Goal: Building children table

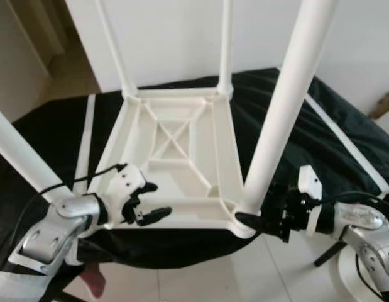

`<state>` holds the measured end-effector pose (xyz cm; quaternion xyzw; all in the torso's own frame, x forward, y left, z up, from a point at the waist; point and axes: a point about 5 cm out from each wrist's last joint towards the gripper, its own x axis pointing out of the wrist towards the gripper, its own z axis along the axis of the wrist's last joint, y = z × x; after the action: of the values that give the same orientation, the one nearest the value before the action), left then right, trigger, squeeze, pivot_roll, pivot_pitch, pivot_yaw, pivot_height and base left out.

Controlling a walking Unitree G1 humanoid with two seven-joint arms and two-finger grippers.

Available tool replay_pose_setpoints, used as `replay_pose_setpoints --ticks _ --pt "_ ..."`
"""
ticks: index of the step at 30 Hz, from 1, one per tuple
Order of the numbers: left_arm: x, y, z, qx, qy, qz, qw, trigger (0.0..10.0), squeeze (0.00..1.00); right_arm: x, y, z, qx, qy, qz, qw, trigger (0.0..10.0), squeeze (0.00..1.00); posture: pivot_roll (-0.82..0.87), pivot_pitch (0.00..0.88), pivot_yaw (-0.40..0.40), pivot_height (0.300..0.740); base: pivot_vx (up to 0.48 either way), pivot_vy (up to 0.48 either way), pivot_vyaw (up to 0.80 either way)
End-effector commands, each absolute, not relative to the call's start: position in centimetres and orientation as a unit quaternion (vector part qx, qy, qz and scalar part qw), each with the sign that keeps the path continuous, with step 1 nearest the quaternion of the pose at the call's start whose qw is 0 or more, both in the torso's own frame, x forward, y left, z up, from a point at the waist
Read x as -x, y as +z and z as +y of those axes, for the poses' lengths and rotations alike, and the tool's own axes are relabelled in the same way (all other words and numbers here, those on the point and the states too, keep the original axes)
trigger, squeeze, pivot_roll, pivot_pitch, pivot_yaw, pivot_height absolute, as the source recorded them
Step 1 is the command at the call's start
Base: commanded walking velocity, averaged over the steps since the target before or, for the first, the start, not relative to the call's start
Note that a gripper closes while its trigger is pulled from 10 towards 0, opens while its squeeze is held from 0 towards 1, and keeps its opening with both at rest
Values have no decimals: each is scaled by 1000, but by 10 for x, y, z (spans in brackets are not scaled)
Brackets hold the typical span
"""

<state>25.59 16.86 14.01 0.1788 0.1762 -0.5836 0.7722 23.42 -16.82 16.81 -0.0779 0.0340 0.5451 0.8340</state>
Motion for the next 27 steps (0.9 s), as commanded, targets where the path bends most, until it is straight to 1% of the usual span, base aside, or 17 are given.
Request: replay_pose_setpoints --ticks 1,3,8,11,13,14,15,19,20,24,27 --pt "-256 136 170 -194 -588 186 763 10000 0 -234 168 -165 81 549 39 831 10000 0 -36 0 48 740 0 0 0" --pt "-262 132 172 -200 -570 197 772 10000 0 -232 167 -167 82 546 44 832 10000 0 -40 0 51 740 0 0 0" --pt "-264 118 179 -230 -560 220 765 10000 0 -232 165 -171 86 533 48 840 10000 0 -50 0 57 740 0 0 0" --pt "-266 111 181 -228 -550 237 768 10000 0 -234 165 -170 86 524 42 846 10000 0 -55 0 61 740 0 0 0" --pt "-264 103 183 -229 -553 254 760 10000 0 -239 165 -168 89 510 35 855 10000 0 -58 0 62 740 0 0 0" --pt "-258 98 184 -229 -570 270 742 10000 0 -245 165 -166 86 494 25 865 10000 0 -60 0 64 740 0 0 0" --pt "-258 98 184 -229 -570 270 742 10000 0 -245 165 -166 86 494 25 865 10000 0 -60 0 64 740 0 0 0" --pt "-237 96 181 -213 -625 291 693 10000 0 -259 168 -161 84 470 6 879 10000 0 -61 0 65 740 0 0 0" --pt "-233 97 179 -205 -635 293 685 10000 0 -263 168 -159 80 465 1 882 10000 0 -61 0 65 740 0 0 0" --pt "-227 101 171 -190 -647 287 680 10000 0 -273 168 -155 70 456 -6 887 10000 0 -51 0 60 740 0 0 0" --pt "-223 111 158 -170 -662 259 682 10000 0 -285 169 -156 69 440 -10 896 10000 0 -46 0 55 740 0 0 0"
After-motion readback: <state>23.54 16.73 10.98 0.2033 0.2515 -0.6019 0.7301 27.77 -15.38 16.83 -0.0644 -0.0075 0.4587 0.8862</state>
